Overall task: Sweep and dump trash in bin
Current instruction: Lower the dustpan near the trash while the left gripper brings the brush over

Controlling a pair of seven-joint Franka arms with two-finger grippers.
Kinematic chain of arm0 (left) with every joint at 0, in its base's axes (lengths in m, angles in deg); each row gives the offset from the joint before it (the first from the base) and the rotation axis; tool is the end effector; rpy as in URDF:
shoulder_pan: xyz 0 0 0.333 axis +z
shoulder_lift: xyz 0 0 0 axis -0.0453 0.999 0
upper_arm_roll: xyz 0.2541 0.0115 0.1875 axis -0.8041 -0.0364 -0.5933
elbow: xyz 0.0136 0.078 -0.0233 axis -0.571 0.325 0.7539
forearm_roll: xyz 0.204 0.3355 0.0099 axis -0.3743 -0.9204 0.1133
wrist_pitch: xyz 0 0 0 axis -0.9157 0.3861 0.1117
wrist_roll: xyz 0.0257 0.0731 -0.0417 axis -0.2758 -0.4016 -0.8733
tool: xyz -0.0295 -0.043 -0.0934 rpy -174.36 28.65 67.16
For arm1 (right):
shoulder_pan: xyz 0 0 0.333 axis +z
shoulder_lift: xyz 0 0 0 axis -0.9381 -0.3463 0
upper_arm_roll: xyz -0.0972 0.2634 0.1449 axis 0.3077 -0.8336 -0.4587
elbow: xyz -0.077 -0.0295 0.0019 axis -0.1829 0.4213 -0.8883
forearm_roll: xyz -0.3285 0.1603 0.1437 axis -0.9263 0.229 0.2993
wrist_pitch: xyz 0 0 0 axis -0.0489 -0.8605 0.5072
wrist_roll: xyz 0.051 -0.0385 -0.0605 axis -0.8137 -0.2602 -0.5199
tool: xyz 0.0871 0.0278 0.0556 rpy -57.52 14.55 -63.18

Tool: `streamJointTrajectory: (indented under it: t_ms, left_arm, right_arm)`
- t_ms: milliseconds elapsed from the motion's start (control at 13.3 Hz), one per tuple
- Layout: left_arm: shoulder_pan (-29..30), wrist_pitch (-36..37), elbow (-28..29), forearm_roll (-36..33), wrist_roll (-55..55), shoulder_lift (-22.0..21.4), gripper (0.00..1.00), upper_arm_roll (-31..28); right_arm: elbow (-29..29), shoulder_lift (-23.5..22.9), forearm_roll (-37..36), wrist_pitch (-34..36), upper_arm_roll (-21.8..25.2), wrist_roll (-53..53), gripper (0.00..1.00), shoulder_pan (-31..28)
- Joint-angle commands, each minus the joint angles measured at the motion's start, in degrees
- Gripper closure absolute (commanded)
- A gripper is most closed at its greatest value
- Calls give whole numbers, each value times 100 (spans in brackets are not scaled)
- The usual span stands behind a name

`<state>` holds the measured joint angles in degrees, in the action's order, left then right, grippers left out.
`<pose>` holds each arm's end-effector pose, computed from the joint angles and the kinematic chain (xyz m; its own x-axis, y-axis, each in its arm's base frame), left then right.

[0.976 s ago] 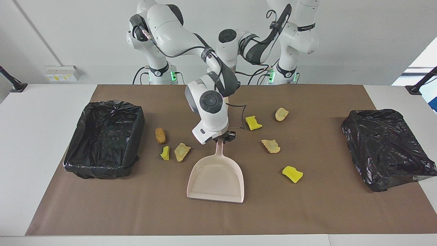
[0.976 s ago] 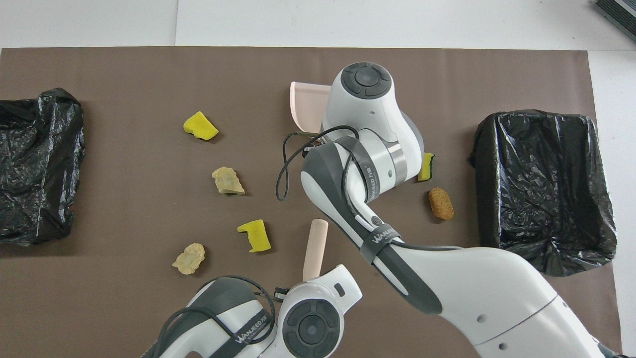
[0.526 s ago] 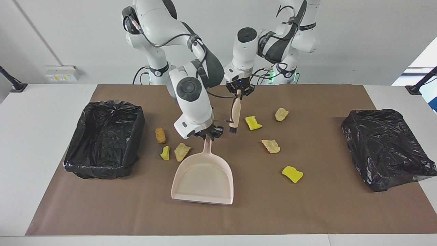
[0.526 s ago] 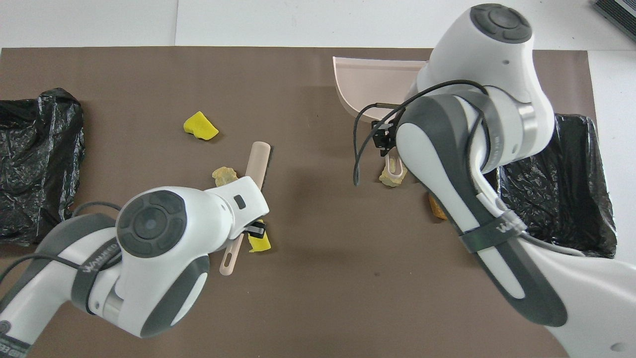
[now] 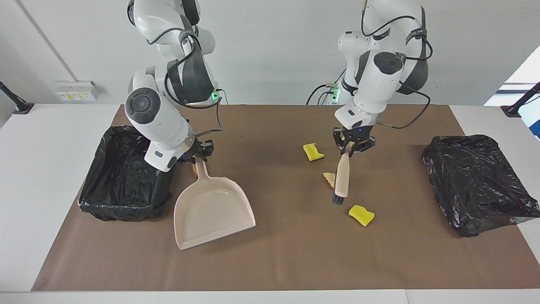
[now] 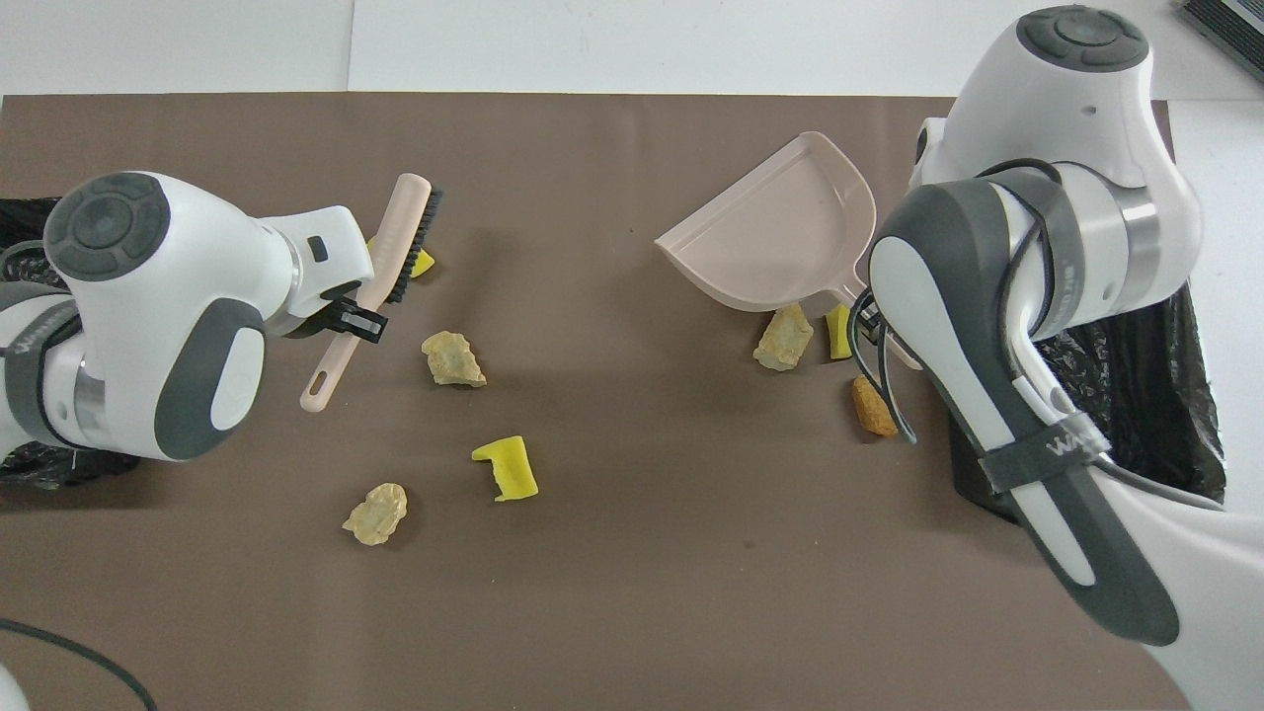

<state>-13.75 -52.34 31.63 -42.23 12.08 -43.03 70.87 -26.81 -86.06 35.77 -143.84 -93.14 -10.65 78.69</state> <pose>0.5993 -0.1332 0.4285 0.8865 -0.4580 0.0658 -0.4589 -0.8885 -0.0023 0.6330 0.1427 0.4623 0.7409 0.6282 -0.2373 0.6148 -0.7767 -0.1367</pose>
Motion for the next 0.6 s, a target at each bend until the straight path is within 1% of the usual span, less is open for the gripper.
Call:
streamJointTrajectory:
  t_ms: [0, 150, 225, 300, 375, 451, 526]
  left_arm:
    - [534, 51, -890, -286, 796, 742, 100, 90]
    - [858, -133, -1120, -637, 1131, 1112, 100, 90]
    - [930, -239, -1234, -769, 1472, 1270, 100, 90]
    - [974, -388, -1252, -822, 1841, 1333, 100, 90]
    - [1018, -380, -1253, -840, 2071, 1360, 100, 90]
    - [992, -398, -1244, -858, 2142, 1369, 100, 90]
    - [949, -337, -1192, -919, 2195, 1369, 100, 90]
  right_arm:
    - [-1080, 647, -471, -760, -39, 1393, 100, 272]
    - [-1574, 920, -658, -1060, -39, 2064, 100, 422]
    - [-1697, 1008, -850, -1070, -39, 2092, 100, 519]
    - [-1890, 1122, -947, -1122, -39, 2101, 100, 581]
    - [-2197, 1306, -940, -1279, -39, 2014, 100, 729]
    - [-2609, 1534, -957, -1516, -39, 1918, 100, 922]
    - [-3074, 1798, -983, -1797, -39, 1873, 100, 968]
